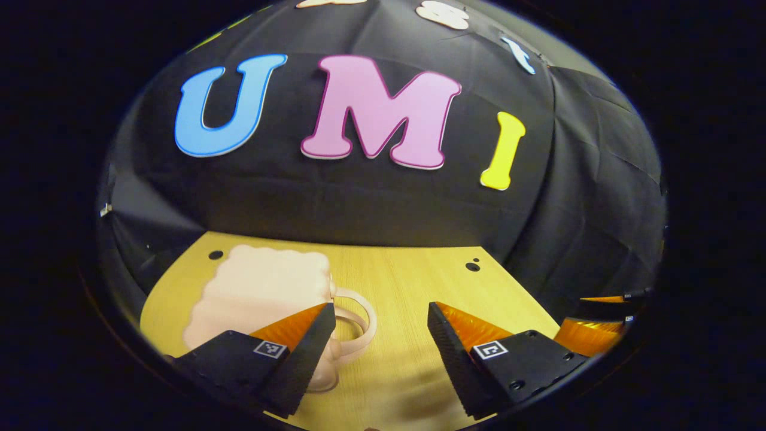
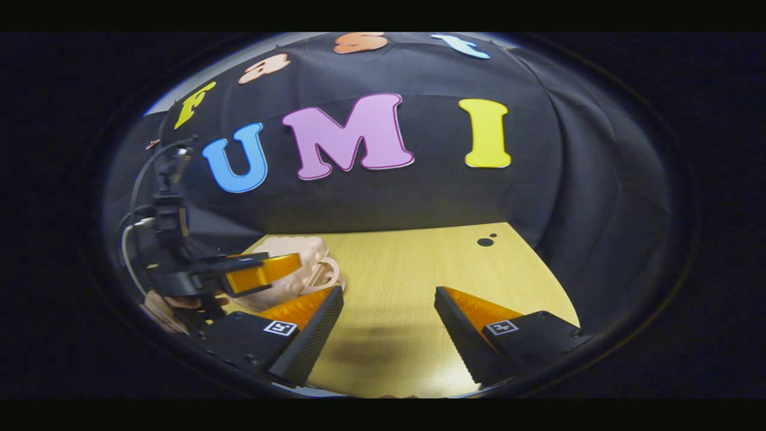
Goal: First open the suitcase, pack the skin care products into it, and then close the suitcase.
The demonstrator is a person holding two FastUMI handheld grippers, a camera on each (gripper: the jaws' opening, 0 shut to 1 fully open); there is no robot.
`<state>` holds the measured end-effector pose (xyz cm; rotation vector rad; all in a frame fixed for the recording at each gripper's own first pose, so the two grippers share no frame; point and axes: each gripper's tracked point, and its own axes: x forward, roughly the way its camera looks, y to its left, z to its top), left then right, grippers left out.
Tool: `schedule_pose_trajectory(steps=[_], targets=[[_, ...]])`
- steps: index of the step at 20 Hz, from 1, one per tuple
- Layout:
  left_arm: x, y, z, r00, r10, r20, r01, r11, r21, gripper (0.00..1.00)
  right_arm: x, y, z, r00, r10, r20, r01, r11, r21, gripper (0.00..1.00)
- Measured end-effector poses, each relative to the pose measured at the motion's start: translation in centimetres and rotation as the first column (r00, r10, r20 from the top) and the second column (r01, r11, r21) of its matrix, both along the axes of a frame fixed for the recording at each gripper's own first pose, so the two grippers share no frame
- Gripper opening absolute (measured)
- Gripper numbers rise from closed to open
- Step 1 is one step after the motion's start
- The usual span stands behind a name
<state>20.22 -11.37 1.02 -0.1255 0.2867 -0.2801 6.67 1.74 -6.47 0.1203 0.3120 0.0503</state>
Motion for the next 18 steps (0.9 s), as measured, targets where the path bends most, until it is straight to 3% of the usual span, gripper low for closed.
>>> schedule_pose_trajectory(steps=[3,7,12,18], targets=[[-6.4,2.0,1.9,0.999,-0.007,0.033,0.009,0.999,-0.051,0.96,-3.2,0.8,0.8,0.997,-0.046,0.065,0.048,0.999,-0.021,0.97],[-12.0,6.9,3.3,0.986,0.107,0.128,-0.105,0.994,-0.025,0.96,-7.9,3.0,-0.2,0.994,-0.052,0.097,0.057,0.997,-0.051,0.97],[-14.2,10.7,3.9,0.958,0.193,0.213,-0.21,0.976,0.061,0.96,-11.2,3.5,0.1,0.988,-0.1,0.12,0.103,0.994,-0.023,0.97],[-14.4,11.0,3.5,0.963,0.186,0.196,-0.198,0.979,0.045,0.96,-11.8,3.3,0.7,0.98,-0.136,0.146,0.141,0.99,-0.027,0.97]])
